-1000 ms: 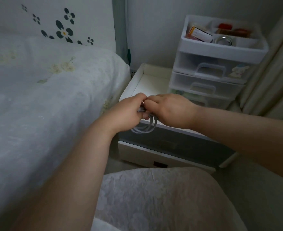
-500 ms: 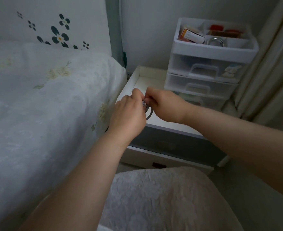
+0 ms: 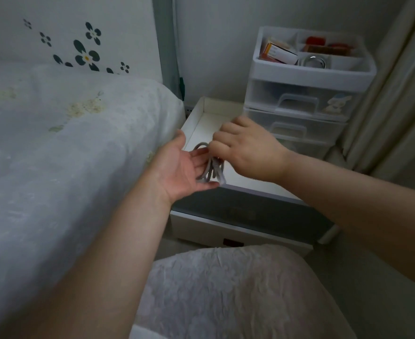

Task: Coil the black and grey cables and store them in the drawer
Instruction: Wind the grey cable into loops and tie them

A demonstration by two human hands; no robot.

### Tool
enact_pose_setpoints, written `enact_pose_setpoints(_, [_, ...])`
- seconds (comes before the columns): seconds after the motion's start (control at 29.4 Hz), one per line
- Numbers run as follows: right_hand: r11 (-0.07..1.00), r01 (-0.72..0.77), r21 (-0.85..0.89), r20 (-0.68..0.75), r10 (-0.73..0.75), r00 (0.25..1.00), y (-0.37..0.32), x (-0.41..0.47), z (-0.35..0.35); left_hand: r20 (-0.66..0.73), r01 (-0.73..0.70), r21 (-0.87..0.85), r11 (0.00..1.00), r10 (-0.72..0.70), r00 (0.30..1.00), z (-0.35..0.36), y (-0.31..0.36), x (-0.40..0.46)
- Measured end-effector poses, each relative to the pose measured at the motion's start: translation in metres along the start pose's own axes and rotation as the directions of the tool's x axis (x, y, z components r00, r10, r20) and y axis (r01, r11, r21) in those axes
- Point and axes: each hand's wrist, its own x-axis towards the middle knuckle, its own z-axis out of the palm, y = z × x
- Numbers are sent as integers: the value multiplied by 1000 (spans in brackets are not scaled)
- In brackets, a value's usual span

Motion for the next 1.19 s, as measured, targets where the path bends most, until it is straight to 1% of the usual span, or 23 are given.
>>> enact_pose_setpoints(0.07, [995,100,-11,28,-100,995,-4,-3,3,55,63,18,998,-64,996,-4,1,4])
enact_pose_setpoints(0.1, [994,103,-20,44,-102,994,-7,-4,5,67,73,13,997,-73,995,-2,1,5])
enact_pose_setpoints(0.14, [998,67,-15,49,-66,997,-9,-4,6,65,58,-7,998,-57,996,1,-1,4])
enact_pose_setpoints(0.17, [1000,-6,8,48,5,999,-11,-3,7,47,18,-50,999,-16,999,5,-3,4])
enact_pose_setpoints(0.24, [976,-192,99,29,190,981,-20,2,5,-3,-110,-152,982,111,994,12,-8,3])
enact_pose_setpoints(0.31, [902,-356,244,22,362,932,-32,10,3,-41,-243,-199,949,240,970,17,-11,3])
enact_pose_setpoints(0.34, [833,-435,344,51,446,894,-37,14,1,-64,-305,-202,931,298,953,19,-12,3])
enact_pose_setpoints(0.37, [733,-513,447,113,522,845,-40,17,-2,-90,-360,-203,911,348,933,20,-12,3])
enact_pose_setpoints(0.44, [469,-632,617,268,631,729,-43,23,-7,-92,-439,-204,875,430,898,21,-10,3])
enact_pose_setpoints(0.51, [224,-673,705,376,686,622,-43,28,-12,-58,-488,-171,856,486,872,21,-9,2])
enact_pose_setpoints(0.58, [-12,-652,758,472,701,535,-44,31,-14,-19,-526,-122,842,528,849,21,-8,2])
enact_pose_setpoints(0.65, [-219,-577,787,545,687,481,-47,31,-16,5,-556,-78,827,558,830,22,-7,2])
enact_pose_setpoints(0.72, [-383,-488,784,604,654,456,-49,31,-18,-2,-569,-30,822,570,822,25,-6,-2])
enact_pose_setpoints(0.78, [-534,-390,750,661,602,447,-53,32,-19,-23,-579,-14,815,578,815,27,-7,-4])
enact_pose_setpoints(0.82, [-592,-343,729,681,582,443,-56,33,-20,-30,-585,-13,811,584,811,27,-6,-5])
enact_pose_setpoints(0.85, [-613,-316,724,685,586,433,-59,34,-19,-28,-592,-15,806,592,806,27,-5,-5])
enact_pose_setpoints(0.89, [-582,-326,745,666,620,415,-61,34,-18,-25,-591,-22,807,590,807,27,-4,-6])
enact_pose_setpoints(0.92, [-501,-371,782,621,674,399,-63,34,-16,-29,-580,-23,815,579,815,26,-2,-7])
enact_pose_setpoints(0.95, [-390,-431,814,559,729,395,-64,34,-14,-35,-561,-22,827,560,828,25,-1,-7])
enact_pose_setpoints(1.02, [-175,-528,831,432,800,415,-65,30,-9,-36,-500,-58,864,498,866,23,-1,-7])
enact_pose_setpoints(1.12, [17,-575,818,309,831,463,-66,20,-6,-9,-413,-149,899,416,909,19,-3,-6])
enact_pose_setpoints(1.19, [167,-619,768,226,833,505,-63,13,-4,-7,-348,-156,924,351,936,15,-4,-5])
